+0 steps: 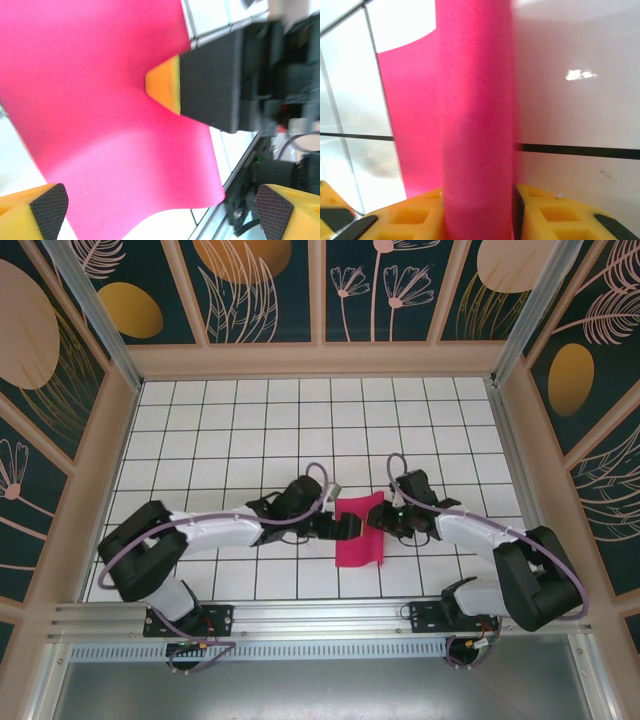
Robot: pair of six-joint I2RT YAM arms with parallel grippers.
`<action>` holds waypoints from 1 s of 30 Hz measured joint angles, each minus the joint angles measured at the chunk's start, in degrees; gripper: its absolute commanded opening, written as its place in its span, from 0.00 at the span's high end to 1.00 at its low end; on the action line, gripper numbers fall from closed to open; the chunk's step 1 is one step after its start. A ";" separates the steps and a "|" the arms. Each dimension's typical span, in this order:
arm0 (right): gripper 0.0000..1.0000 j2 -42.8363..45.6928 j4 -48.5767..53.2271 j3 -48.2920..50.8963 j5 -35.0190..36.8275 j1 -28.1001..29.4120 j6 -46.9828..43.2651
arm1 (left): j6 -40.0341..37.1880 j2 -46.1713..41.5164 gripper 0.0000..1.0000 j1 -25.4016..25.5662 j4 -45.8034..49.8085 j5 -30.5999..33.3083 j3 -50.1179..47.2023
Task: Fold a paper plane with a square sheet of paper (fold left side to right side)
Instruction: Pick up the square sheet of paper from the bottom-center of the table, then place a square sheet of paper at the center of the table.
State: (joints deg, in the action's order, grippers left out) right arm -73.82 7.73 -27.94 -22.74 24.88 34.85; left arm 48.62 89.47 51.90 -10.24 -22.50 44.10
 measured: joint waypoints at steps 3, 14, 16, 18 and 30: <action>0.68 2.34 -4.28 2.34 -5.51 -4.13 -0.26 | -1.03 -6.19 0.01 -5.31 0.22 -0.24 -1.60; 0.68 14.80 -18.47 2.93 -24.39 -10.36 0.26 | -2.27 -18.36 0.01 -17.27 -0.72 -5.97 -5.44; 0.68 16.46 -21.44 1.31 -27.15 -10.56 1.77 | -2.25 -19.47 0.01 -17.53 -2.10 -7.23 -5.42; 0.68 17.33 -24.61 -0.57 -29.73 -10.56 4.13 | -1.97 -20.28 0.01 -17.51 -3.43 -8.48 -5.29; 0.68 18.01 -34.49 -15.67 -34.16 -5.05 13.22 | 3.45 -20.46 0.02 -17.51 -16.52 -17.44 -0.52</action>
State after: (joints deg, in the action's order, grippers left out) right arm -55.81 -26.76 -43.62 -56.90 19.84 48.07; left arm 52.07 69.01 34.39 -26.76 -39.94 43.57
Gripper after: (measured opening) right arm 0.317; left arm 0.985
